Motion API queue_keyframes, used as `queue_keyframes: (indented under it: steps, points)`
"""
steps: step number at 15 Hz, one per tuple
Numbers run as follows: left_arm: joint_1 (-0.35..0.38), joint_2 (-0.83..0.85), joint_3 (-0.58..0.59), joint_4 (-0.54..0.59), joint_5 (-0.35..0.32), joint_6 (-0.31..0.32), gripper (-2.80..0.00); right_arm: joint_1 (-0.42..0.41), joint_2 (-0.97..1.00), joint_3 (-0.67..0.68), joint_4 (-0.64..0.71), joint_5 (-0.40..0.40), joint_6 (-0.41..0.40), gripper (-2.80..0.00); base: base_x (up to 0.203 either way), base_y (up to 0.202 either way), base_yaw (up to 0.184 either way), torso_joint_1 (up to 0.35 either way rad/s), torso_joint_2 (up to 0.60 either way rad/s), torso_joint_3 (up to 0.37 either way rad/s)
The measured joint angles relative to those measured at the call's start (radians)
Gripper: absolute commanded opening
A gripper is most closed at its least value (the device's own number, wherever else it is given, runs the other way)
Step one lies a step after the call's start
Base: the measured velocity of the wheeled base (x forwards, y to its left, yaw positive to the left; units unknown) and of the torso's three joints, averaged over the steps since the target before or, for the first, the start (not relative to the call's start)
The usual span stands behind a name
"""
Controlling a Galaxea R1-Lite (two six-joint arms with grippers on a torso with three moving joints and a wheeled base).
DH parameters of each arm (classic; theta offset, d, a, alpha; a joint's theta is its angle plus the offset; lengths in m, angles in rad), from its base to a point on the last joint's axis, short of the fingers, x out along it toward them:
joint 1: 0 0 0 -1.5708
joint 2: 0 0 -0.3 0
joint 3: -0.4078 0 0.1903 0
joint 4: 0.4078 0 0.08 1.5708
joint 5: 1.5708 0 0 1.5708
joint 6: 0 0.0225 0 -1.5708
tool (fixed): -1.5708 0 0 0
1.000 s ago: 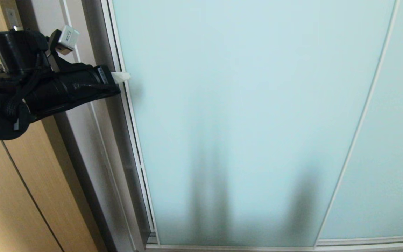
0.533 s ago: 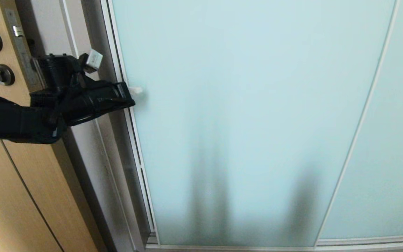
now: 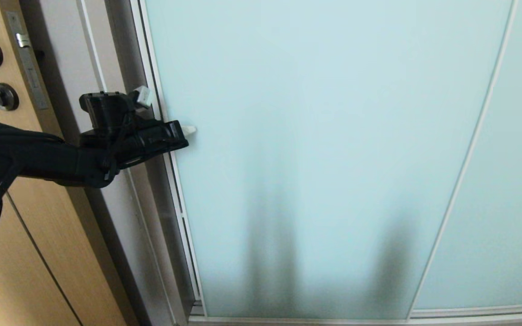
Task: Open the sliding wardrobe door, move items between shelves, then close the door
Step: Close the door
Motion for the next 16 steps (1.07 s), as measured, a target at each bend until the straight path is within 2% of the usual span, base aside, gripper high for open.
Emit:
queue_keyframes:
  steps: [5, 16]
  points:
    - [0.027, 0.021, -0.044, 0.010, 0.002, 0.002, -2.80, 0.000, 0.000, 0.000, 0.000, 0.000, 0.000, -2.80, 0.000, 0.000, 0.000, 0.000, 0.00, 0.000]
    - [0.076, 0.021, -0.057, 0.012, 0.014, 0.012, -2.80, 0.000, 0.000, 0.000, 0.000, 0.000, 0.000, -2.80, 0.000, 0.000, 0.000, 0.000, 0.00, 0.000]
